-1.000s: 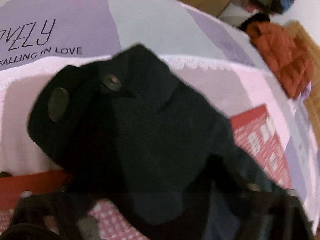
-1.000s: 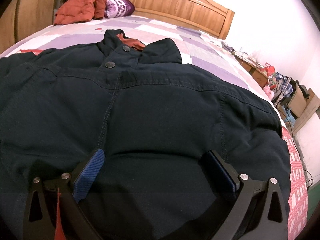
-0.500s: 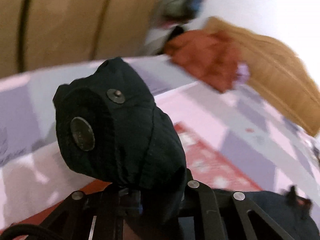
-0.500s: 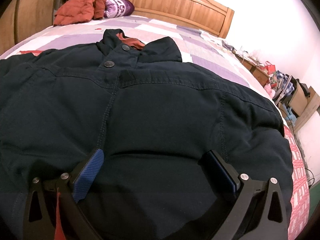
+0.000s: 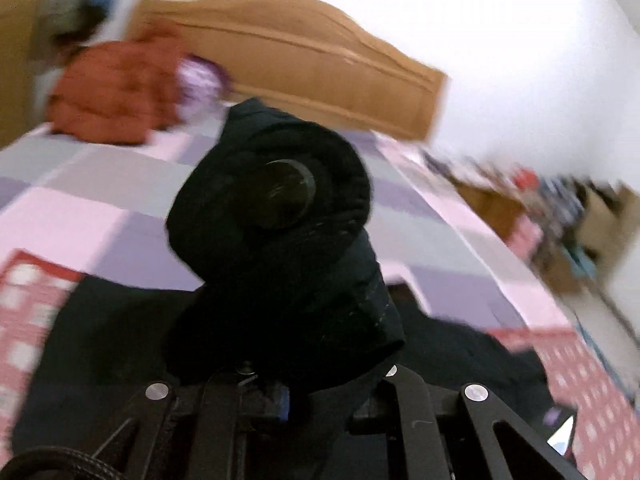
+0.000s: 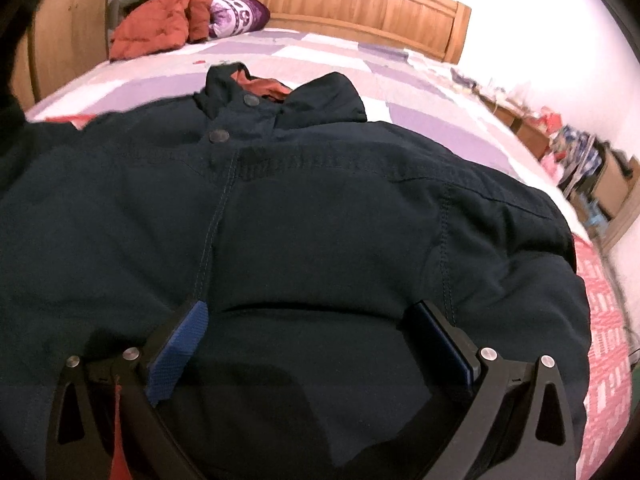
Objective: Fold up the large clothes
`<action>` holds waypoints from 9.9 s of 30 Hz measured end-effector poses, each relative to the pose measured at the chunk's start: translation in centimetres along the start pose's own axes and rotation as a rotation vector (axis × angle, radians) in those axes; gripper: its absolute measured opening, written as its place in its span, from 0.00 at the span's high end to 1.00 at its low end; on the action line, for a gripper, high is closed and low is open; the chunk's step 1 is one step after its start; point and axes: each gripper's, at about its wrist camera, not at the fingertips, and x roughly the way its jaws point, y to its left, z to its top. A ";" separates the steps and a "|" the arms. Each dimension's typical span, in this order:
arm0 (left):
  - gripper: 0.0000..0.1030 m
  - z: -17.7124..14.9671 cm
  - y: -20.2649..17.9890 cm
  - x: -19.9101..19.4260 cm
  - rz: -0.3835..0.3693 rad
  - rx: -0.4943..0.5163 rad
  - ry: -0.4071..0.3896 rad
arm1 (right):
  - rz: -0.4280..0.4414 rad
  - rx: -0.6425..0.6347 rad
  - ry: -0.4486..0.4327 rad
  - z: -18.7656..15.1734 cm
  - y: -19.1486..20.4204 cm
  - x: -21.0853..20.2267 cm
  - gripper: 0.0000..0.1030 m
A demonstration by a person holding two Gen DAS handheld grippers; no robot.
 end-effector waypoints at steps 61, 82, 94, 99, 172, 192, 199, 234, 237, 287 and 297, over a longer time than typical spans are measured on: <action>0.00 -14.9 5.1 7.2 0.355 -0.010 0.151 | -0.083 0.035 -0.002 2.3 0.4 -2.2 0.02; 0.00 -16.7 4.9 6.0 0.410 -0.027 0.076 | 0.084 -0.192 -0.188 6.8 10.5 -5.6 0.02; 0.00 -16.7 5.4 6.5 0.351 -0.045 0.100 | -0.225 0.042 -0.020 2.5 -3.6 0.6 0.02; 0.00 -15.8 5.0 6.3 0.346 -0.028 0.135 | -0.194 0.071 -0.007 1.6 -5.1 2.8 0.01; 0.00 -15.9 4.3 4.9 0.255 0.036 0.270 | -0.184 0.032 -0.003 -3.0 -8.4 -5.0 0.00; 0.00 -20.8 9.9 -2.4 0.433 0.003 0.414 | -0.040 0.018 0.080 -8.2 -9.6 -12.9 0.01; 0.00 -24.0 10.6 -6.6 0.483 -0.034 0.469 | 0.072 -0.227 0.079 -12.2 -1.6 -16.2 0.01; 0.00 -33.6 5.9 -23.7 0.465 0.010 0.486 | -0.297 0.077 0.176 -33.1 -9.6 -35.4 0.01; 0.00 -33.9 5.9 -24.7 0.452 0.013 0.482 | -0.208 0.054 0.178 -34.2 -5.9 -36.6 0.01; 0.00 -35.5 9.2 -30.3 0.578 0.049 0.390 | -0.418 0.216 0.227 -40.3 -9.8 -39.0 0.01; 0.00 -35.9 11.0 -28.3 0.550 0.063 0.413 | -0.356 0.416 0.196 -39.5 -13.9 -36.9 0.00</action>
